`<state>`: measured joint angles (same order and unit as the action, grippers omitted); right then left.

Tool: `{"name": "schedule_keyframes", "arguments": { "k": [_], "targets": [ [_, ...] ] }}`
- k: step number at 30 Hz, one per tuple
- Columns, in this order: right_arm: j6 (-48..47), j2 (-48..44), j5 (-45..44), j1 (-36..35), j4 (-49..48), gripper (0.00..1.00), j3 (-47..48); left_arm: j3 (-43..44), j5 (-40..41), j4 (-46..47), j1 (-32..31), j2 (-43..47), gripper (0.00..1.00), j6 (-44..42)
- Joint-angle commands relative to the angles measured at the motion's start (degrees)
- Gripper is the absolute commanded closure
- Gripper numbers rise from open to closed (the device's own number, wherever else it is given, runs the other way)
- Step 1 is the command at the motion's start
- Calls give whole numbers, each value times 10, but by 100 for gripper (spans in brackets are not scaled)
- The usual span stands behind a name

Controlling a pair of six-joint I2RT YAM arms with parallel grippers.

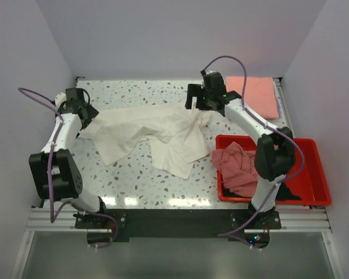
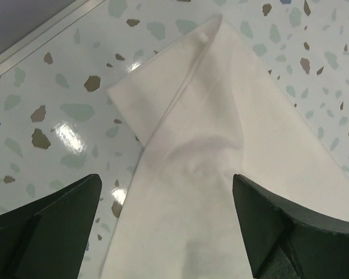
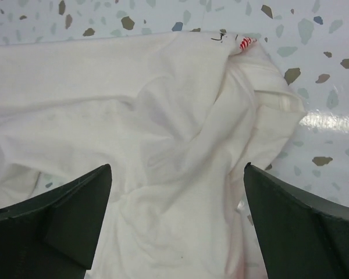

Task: Fold and stack the t-shirts
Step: Flatten the tshirt out

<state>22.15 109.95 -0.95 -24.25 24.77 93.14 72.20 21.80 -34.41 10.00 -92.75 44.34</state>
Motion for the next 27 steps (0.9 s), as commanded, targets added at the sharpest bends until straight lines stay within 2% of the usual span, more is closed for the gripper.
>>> {"name": "schedule_keyframes", "arguments": {
  "k": [1,5,6,9,15,18,20,21,22,23,25,26,27],
  "targets": [
    [14,-96,2,1,-46,1,-68,-86,-47,27,1,84,0,11],
    [31,-193,2,1,-91,1,-187,-200,-80,34,-1,179,0,36],
    [41,-209,7,0,-99,1,-204,-250,-94,43,-1,215,0,39],
    [51,-267,9,1,-112,1,-259,-332,-143,63,-2,269,0,42],
    [50,-332,9,1,-104,1,-311,-395,-158,45,-14,313,0,48],
    [50,-358,25,1,-112,1,-333,-397,-157,47,-17,299,1,44],
    [51,-371,24,0,-114,1,-348,-392,-165,49,-20,277,7,40],
    [53,-376,24,0,-111,1,-355,-386,-169,51,-22,264,16,37],
    [53,-376,24,1,-111,1,-355,-386,-166,51,-22,264,16,36],
    [52,-378,21,0,-110,1,-361,-384,-164,51,-22,253,26,35],
    [54,-381,17,1,-107,1,-369,-378,-164,53,-25,246,32,33],
    [55,-382,17,1,-108,1,-372,-375,-164,54,-27,239,39,33],
    [55,-384,17,1,-109,1,-373,-374,-164,58,-29,238,41,32]
  ]
}}
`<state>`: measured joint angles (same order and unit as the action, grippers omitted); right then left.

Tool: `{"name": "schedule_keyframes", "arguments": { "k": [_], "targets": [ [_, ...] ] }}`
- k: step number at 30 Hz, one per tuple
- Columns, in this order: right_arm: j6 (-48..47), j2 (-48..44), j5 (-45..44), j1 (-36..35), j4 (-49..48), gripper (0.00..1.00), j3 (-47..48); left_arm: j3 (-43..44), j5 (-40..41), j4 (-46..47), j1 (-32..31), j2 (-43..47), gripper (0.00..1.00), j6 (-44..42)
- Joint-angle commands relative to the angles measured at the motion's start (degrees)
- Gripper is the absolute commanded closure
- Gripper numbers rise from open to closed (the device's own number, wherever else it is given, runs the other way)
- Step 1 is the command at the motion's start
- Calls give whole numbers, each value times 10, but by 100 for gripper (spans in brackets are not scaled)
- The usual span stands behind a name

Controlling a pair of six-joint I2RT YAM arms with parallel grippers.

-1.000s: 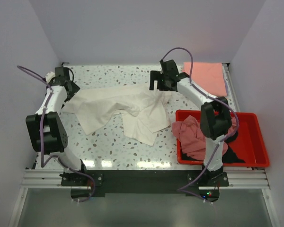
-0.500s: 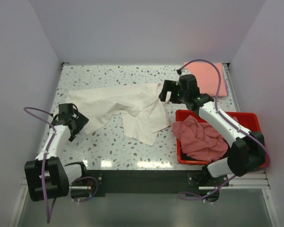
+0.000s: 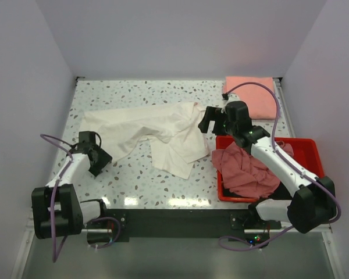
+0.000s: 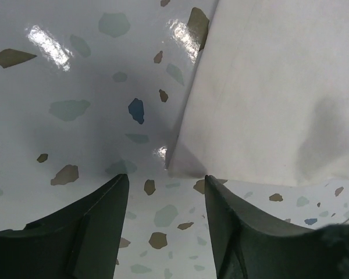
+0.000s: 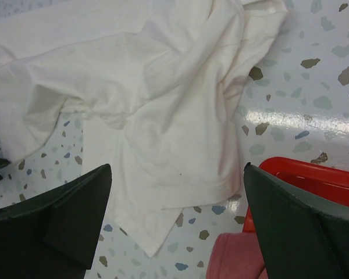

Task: Fold and stack the t-shirts
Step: Flatten the tshirt out

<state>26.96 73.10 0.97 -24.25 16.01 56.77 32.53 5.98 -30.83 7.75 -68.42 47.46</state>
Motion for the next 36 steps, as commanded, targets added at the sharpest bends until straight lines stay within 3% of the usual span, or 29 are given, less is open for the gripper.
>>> {"name": "schedule_keyframes", "arguments": {
  "k": [1,5,16,26,33,36],
  "targets": [
    [7,-14,-3,0,-21,1,-11,24,-5,24,-7,-8,42,1],
    [9,-12,-2,0,-19,1,-15,31,-4,24,-17,-28,47,1],
    [6,-11,-2,0,-17,1,-17,56,46,27,-26,-63,50,4],
    [5,-2,-4,1,-14,1,-14,40,6,61,-33,-96,59,0],
    [7,6,-6,1,-10,1,-12,32,14,49,-53,-98,60,1],
    [6,6,-8,1,-8,1,-12,31,18,45,-60,-102,68,3]
  ]
}}
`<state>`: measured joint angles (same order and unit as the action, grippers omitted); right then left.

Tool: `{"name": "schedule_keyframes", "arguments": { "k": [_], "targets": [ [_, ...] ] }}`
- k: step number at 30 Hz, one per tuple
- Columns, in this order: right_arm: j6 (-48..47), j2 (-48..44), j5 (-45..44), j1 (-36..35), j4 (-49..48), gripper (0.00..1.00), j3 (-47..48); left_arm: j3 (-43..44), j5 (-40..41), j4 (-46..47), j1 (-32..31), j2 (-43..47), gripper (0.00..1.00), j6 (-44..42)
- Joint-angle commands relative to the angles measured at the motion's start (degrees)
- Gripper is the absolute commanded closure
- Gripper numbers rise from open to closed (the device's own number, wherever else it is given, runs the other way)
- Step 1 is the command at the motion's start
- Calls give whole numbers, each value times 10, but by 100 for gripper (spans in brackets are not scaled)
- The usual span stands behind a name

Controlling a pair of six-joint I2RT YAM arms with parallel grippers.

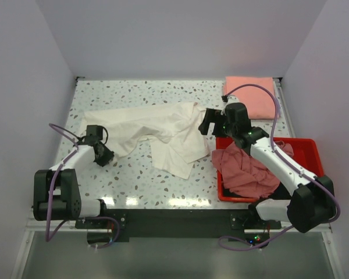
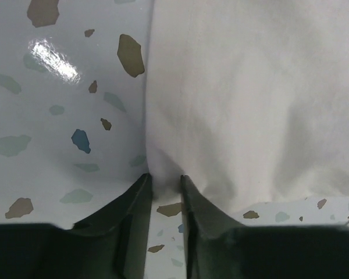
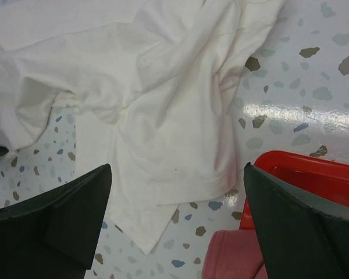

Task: Fold and stack the t-shirts
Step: Flatten the tshirt out

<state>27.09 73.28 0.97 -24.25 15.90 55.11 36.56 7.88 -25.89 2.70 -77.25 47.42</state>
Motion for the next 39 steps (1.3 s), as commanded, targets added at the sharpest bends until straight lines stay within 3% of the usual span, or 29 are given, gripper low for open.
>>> {"name": "schedule_keyframes", "arguments": {
  "k": [1,4,14,24,30,35,39],
  "targets": [
    [6,5,-8,0,-3,1,4,-10,0,-5,-13,-15,77,4],
    [4,6,-19,1,1,1,6,-7,2,-7,-16,-15,100,5],
    [-55,21,32,-15,-1,1,18,8,80,-28,-1,23,100,17],
    [-86,92,-65,-140,70,1,86,15,76,-5,147,38,100,26],
    [-80,144,-126,-178,134,1,118,12,9,29,269,36,100,10],
    [-76,158,-152,-179,170,2,126,15,-11,44,302,31,100,4],
    [-80,174,-133,-180,178,10,120,18,-14,42,306,39,100,6]
  ]
}}
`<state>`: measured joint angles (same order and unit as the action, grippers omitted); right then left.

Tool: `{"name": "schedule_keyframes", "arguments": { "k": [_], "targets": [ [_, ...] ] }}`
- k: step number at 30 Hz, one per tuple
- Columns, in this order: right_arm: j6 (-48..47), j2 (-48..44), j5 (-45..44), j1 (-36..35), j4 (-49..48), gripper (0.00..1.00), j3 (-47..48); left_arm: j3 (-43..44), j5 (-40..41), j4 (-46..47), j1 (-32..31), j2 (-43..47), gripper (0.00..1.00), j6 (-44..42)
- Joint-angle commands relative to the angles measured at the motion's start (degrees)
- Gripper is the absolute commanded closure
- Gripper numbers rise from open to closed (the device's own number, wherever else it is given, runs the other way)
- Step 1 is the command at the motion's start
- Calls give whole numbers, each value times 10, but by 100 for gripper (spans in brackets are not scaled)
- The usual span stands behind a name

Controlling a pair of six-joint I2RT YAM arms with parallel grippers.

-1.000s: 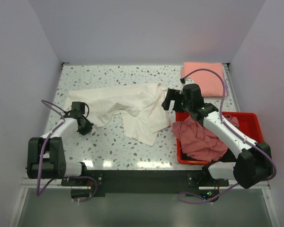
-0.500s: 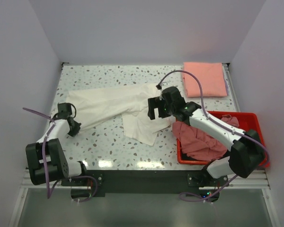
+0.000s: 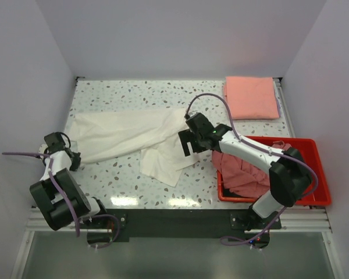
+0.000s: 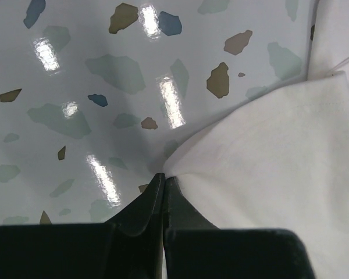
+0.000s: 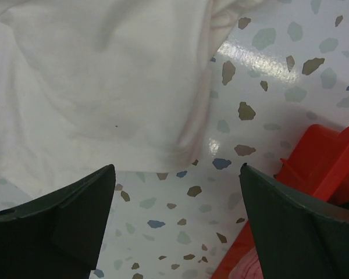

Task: Fold and stack the t-shirts
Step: Flatten the tshirt out

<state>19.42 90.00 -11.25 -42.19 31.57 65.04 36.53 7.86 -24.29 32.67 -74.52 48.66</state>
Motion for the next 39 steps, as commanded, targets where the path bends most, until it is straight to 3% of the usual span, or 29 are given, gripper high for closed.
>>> {"name": "schedule_keyframes", "arguments": {
  "k": [1,5,6,8,27,32,35,39],
  "targets": [
    [-3,10,-2,-1,20,12,18,14,-18,28,6,17,100,-9],
    [-3,25,7,-1,24,33,14,6,-21,33,6,27,100,-9],
    [-3,27,4,-1,24,42,15,5,-21,33,6,27,100,-10],
    [-6,35,-1,-1,31,48,18,4,-23,34,7,28,100,-11],
    [14,134,7,0,2,60,10,4,-43,39,7,39,100,-17],
    [18,147,13,2,-3,71,4,5,-44,37,6,45,100,-17],
    [22,138,16,2,-9,88,-2,6,-50,35,6,50,100,-19],
    [25,85,-10,1,-4,92,-3,12,-136,29,6,79,100,-31]
  ]
}}
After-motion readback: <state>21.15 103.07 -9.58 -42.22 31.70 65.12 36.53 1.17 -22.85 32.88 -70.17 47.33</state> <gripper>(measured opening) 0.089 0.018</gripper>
